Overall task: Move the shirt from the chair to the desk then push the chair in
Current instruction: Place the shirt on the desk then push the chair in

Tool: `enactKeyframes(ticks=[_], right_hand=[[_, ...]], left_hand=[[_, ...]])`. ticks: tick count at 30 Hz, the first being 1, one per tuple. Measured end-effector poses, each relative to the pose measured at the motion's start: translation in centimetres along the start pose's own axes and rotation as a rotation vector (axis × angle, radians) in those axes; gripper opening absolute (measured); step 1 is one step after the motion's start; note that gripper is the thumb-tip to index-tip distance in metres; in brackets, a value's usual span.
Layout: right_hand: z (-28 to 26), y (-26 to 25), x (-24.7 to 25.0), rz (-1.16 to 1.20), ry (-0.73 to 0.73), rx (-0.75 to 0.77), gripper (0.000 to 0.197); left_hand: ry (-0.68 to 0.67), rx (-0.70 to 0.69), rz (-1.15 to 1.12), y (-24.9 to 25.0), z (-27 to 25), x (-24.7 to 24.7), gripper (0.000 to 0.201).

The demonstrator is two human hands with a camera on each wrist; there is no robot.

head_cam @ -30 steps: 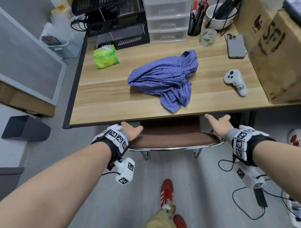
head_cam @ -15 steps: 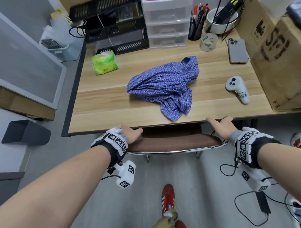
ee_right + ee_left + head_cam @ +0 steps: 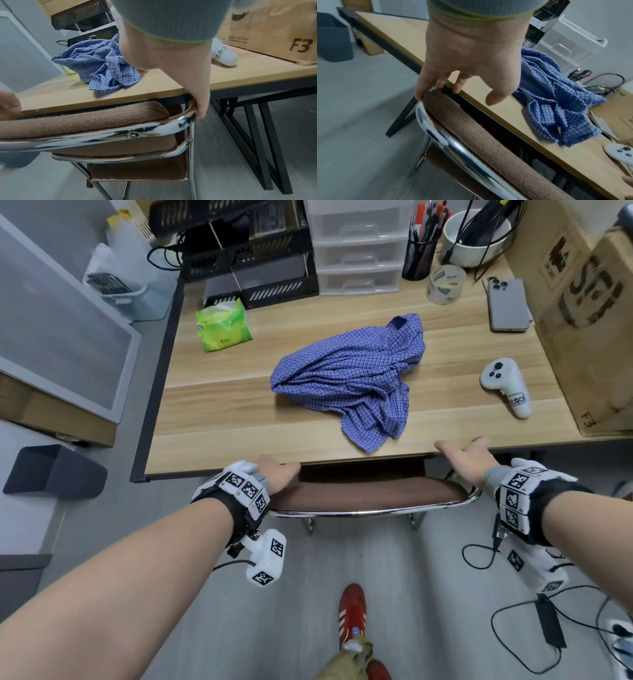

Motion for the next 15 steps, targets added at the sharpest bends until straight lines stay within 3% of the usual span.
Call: enactKeyframes(ticks=[5, 8, 15], right_hand=[[0.7, -1.8, -0.2, -0.261, 0.008, 0.014, 0.096], [2.5, -2.9, -0.2, -0.429, 0.004, 0.066, 0.093], [-1.2, -6.8, 1.8, -0.48, 0.027, 0.1, 0.066]], left_hand=[[-0.058, -0.083, 0.276, 2.2, -0.8, 0.7, 0.031], [-0.021, -0.125, 0.305, 3.7, -1.8, 2.8, 0.03], [0.024, -0.205, 0.352, 5.2, -2.7, 6.4, 0.028]])
Point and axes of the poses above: each hand's wrist, its own z-axis towards the middle knuckle, its own x-axis out of the back of the hand, y = z × x, the point moved 4 cm from there along z, towards the middle knuckle, and after that the axes turned 3 degrees about -z, right-handed, at the moved point
